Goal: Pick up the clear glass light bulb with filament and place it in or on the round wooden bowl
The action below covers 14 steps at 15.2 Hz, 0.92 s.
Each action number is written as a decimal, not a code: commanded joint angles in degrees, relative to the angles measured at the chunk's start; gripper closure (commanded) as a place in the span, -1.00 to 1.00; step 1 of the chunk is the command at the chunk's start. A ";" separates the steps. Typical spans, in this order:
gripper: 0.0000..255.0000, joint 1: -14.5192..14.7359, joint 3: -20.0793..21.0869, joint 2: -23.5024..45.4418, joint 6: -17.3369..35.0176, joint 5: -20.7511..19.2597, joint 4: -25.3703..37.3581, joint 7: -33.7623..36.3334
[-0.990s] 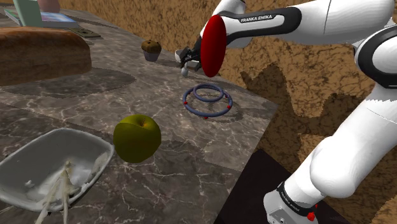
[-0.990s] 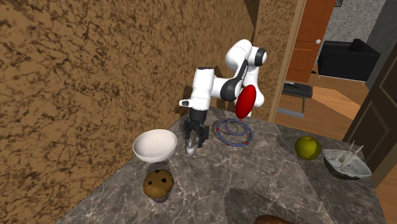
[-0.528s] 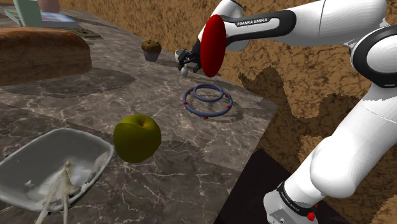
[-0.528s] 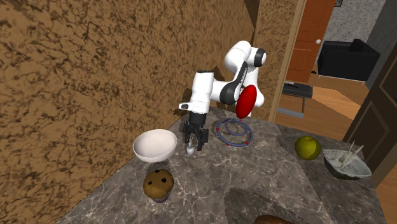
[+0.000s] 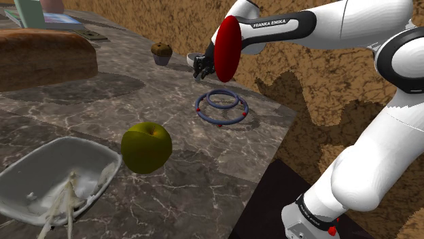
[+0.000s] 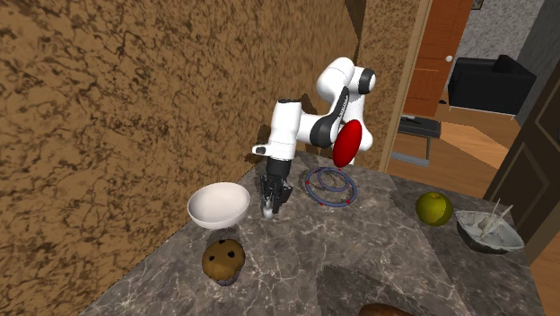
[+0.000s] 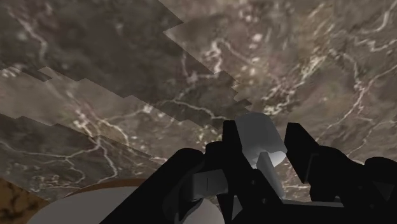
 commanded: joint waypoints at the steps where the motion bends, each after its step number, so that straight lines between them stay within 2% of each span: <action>1: 1.00 0.02 0.03 0.01 0.00 0.01 -0.03 0.00; 4: 1.00 0.03 0.03 0.04 -0.01 0.00 0.01 0.00; 14: 1.00 -0.04 -0.08 -1.34 -7.41 -0.60 6.05 0.87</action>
